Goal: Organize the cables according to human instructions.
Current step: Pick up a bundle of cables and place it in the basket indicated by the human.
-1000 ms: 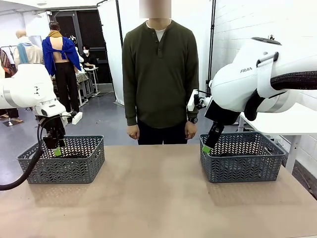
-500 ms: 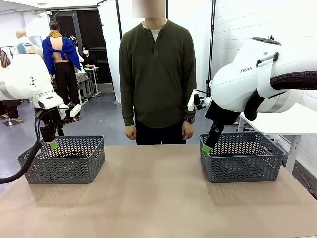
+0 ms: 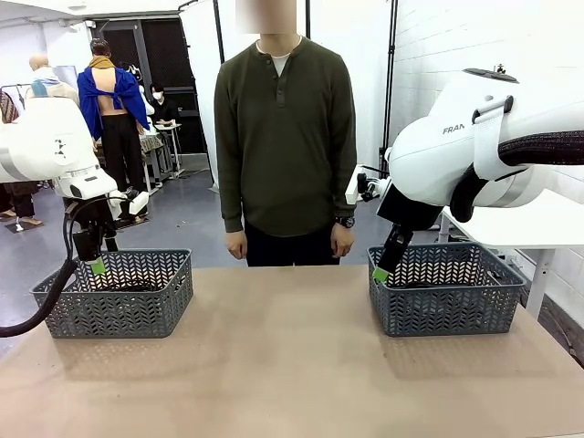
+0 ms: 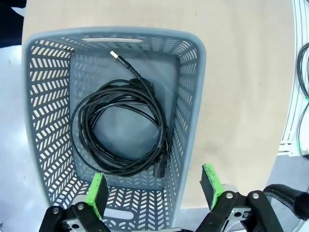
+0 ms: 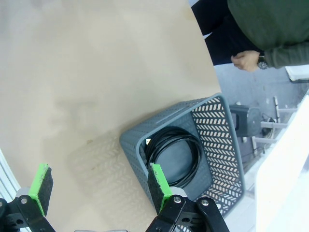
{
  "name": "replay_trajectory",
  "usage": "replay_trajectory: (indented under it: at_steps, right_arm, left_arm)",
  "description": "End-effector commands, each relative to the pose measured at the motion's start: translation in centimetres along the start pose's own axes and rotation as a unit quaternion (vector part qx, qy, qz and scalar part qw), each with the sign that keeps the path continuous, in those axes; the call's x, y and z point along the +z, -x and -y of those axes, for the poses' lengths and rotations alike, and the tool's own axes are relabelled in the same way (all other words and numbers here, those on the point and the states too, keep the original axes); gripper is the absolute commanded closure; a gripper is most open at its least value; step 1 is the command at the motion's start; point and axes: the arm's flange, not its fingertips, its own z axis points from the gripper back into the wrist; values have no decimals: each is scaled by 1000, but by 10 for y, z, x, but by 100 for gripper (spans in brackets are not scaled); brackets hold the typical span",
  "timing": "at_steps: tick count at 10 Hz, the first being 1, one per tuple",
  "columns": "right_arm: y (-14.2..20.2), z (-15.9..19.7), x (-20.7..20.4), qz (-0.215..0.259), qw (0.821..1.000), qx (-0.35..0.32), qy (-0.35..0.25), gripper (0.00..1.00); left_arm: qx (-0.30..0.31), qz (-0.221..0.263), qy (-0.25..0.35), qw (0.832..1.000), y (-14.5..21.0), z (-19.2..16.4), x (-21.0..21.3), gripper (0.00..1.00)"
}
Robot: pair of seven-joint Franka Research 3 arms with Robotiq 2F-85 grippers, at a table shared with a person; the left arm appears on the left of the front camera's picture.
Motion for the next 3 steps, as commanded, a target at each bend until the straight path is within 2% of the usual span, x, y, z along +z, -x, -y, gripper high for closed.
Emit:
replay_trajectory:
  at_steps: [1,3]
  right_arm:
    - [1,-1,-1,-4,1000,0,3,0]
    - [1,-1,-1,-4,1000,0,3,0]
  left_arm:
    - [-2,0,-8,1000,1,-1,-1,0]
    - [-2,0,-8,1000,1,-1,-1,0]
